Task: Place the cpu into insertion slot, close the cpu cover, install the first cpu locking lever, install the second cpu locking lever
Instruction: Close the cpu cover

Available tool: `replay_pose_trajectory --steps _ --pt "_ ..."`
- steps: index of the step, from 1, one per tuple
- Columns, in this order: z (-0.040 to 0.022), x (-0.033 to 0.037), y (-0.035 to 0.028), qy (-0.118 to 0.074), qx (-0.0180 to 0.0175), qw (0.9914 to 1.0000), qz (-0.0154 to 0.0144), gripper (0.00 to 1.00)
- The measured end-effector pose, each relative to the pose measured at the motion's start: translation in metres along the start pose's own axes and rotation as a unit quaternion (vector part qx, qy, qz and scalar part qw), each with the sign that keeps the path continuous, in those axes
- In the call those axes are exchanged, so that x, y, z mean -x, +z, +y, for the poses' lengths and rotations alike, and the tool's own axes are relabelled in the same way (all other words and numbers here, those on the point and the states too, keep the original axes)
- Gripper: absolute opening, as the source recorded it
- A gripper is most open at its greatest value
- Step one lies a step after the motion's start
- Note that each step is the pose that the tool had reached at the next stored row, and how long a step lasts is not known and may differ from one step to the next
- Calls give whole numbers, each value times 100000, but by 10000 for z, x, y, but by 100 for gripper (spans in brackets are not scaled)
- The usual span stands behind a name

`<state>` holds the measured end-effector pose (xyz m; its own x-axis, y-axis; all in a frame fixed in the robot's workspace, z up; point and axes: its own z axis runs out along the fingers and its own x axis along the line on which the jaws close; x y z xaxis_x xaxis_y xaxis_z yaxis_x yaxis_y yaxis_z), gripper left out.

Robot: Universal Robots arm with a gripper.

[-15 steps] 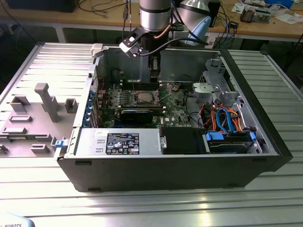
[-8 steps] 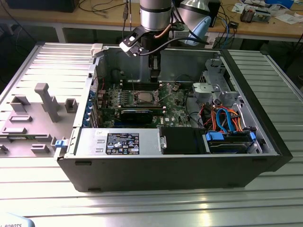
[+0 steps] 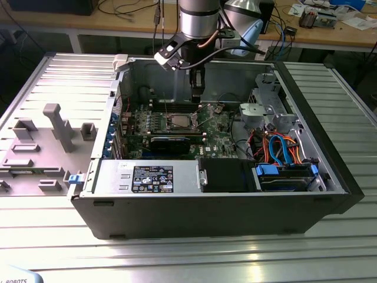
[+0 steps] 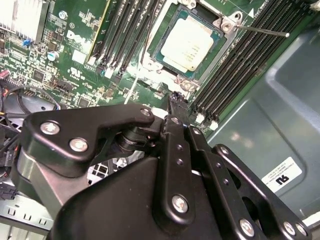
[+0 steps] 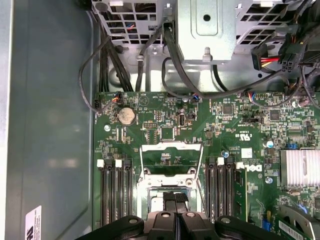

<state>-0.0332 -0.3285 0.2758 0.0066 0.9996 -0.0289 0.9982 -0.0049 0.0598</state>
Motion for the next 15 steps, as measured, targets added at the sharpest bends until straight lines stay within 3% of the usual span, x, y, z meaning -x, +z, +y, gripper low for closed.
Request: replay_pose_trajectory --steps 9,15 --pt "5 0 0 -3 0 100000 0 11" --pt "49 0 3 -1 1 100000 -8 11"
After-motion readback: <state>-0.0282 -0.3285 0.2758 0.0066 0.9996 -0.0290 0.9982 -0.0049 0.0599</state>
